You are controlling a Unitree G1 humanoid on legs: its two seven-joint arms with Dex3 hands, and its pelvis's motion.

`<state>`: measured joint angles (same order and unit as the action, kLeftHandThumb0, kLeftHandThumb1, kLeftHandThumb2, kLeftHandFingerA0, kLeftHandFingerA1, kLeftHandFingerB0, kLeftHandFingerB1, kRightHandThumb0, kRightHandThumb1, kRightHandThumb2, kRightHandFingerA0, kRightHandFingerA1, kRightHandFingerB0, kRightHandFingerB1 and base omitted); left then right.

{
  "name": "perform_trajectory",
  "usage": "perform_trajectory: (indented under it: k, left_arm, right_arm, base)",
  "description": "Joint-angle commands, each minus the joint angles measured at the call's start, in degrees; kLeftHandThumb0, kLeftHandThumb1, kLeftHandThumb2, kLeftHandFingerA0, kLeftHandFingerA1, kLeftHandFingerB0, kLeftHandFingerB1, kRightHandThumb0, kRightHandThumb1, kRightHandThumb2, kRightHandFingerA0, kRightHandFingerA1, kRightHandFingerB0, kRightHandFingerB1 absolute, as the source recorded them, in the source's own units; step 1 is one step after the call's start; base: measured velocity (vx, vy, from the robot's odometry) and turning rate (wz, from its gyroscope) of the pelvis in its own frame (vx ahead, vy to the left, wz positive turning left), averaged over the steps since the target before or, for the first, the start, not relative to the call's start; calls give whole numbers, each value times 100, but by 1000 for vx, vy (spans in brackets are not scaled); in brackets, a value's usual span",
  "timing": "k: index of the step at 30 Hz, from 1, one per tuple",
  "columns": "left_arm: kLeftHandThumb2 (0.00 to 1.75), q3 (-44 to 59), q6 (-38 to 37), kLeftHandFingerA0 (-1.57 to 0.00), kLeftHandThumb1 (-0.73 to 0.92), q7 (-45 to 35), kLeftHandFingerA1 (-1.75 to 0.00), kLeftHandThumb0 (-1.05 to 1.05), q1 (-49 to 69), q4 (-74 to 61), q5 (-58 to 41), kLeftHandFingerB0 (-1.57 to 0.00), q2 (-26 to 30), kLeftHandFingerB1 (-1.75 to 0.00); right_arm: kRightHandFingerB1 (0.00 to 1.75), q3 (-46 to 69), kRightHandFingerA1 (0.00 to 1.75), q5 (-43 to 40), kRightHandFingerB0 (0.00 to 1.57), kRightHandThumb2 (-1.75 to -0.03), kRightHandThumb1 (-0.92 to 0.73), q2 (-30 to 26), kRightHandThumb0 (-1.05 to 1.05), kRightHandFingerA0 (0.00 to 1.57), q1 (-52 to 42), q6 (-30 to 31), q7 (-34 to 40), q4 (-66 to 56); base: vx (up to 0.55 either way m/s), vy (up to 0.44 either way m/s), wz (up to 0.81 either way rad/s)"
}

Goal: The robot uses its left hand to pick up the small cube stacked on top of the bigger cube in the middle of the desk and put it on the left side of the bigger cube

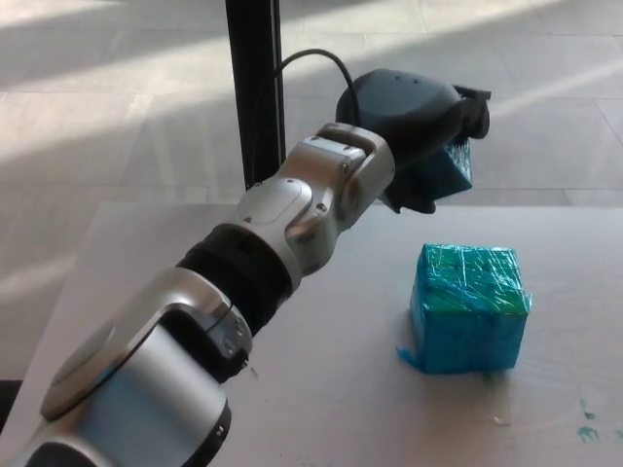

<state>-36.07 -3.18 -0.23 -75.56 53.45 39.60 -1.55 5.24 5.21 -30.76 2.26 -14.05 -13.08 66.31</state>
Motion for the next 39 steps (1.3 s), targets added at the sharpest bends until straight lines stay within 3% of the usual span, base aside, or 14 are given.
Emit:
perform_trajectory:
  k: [1, 3, 5, 8, 12, 18, 23, 26, 28, 29, 30, 33, 38, 39]
  left_arm:
    - [68, 29, -174, -83, 68, -164, -122, -24, -194, 43, 73, -73, 145, -93]
    - [64, -75, -171, -80, 64, -243, -151, -27, -50, 13, 177, -78, 285, -106]
    - [63, -134, -7, -79, 69, -548, -122, -31, 12, 0, 202, -77, 360, -83]
    - [66, -247, -96, -81, 62, -621, -141, -23, 266, -149, 303, -78, 636, -99]
    - [64, -390, -219, -81, 61, -756, -147, -27, 624, -524, 394, -77, 1041, -85]
    - [64, -502, -298, -73, 63, -925, -116, -25, 1245, -876, 482, -67, 1526, -65]
    - [66, -546, -146, -74, 69, -1264, -152, -25, 1518, -1133, 497, -73, 1652, -99]
    - [68, -504, -157, -70, 68, -1250, -140, -23, 1515, -1123, 532, -62, 1635, -83]
    - [71, -348, -231, -83, 65, -950, -163, -18, 1785, -1222, 375, -70, 1523, -131]
    - [74, -313, -212, -98, 64, -928, -171, -23, 1921, -1321, 347, -73, 1442, -131]
    - [74, -315, -209, -79, 68, -937, -163, -24, 1977, -1368, 373, -75, 1403, -122]
    - [74, -345, -269, -80, 66, -863, -157, -24, 2048, -1376, 474, -79, 1322, -105]
    - [88, -247, -287, -100, 55, -691, -165, -20, 2174, -1196, 402, -83, 1076, -118]
    - [87, -294, -211, -85, 57, -691, -172, -20, 2171, -1229, 502, -80, 1063, -114]
  right_arm:
    - [41, 38, 57, -51, 60, -62, -73, -105, -28, 69, -65, 22, -50, -59]
    - [41, -2, 58, 14, 61, -62, -72, -98, -26, 70, 4, -34, 22, 108]
    - [41, 1, 58, 6, 62, -62, -73, -113, -27, 70, 34, 7, 7, 116]
    - [41, 14, 59, -20, 61, -62, -73, -117, -27, 70, 13, 58, -17, 13]
    - [42, 17, 56, -12, 61, -61, -72, -103, -28, 70, 39, 47, 29, 66]
    - [42, 37, 56, -31, 59, -62, -71, -123, -30, 70, 23, -86, -11, 100]
    - [41, -36, 55, 37, 57, -61, -71, -169, -31, 68, 101, 36, -48, 110]
    - [41, -19, 55, 16, 57, -62, -70, -149, -31, 68, 218, 131, -7, 152]
    - [41, 2, 55, -10, 56, -61, -70, -161, -32, 66, 194, 51, -45, 111]
    - [41, -3, 53, -9, 56, -61, -71, -179, -31, 66, 209, 75, -85, 109]
    - [41, -10, 53, 0, 55, -62, -70, -193, -32, 67, 222, 71, -102, 121]
    - [41, -58, 54, 52, 56, -61, -71, -235, -31, 67, 251, 26, -100, 124]
    - [41, -61, 57, 51, 56, -61, -71, -252, -33, 68, 329, 30, -116, 210]
    - [41, -63, 56, 49, 56, -61, -71, -237, -32, 68, 339, -10, -120, 213]
  base:
    - [0, 0, 0]
    - [0, 0, 0]
    - [0, 0, 0]
    - [0, 0, 0]
    - [0, 0, 0]
    - [0, 0, 0]
    - [0, 0, 0]
    - [0, 0, 0]
    - [0, 0, 0]
    - [0, 0, 0]
    - [0, 0, 0]
    - [0, 0, 0]
    - [0, 0, 0]
    - [0, 0, 0]
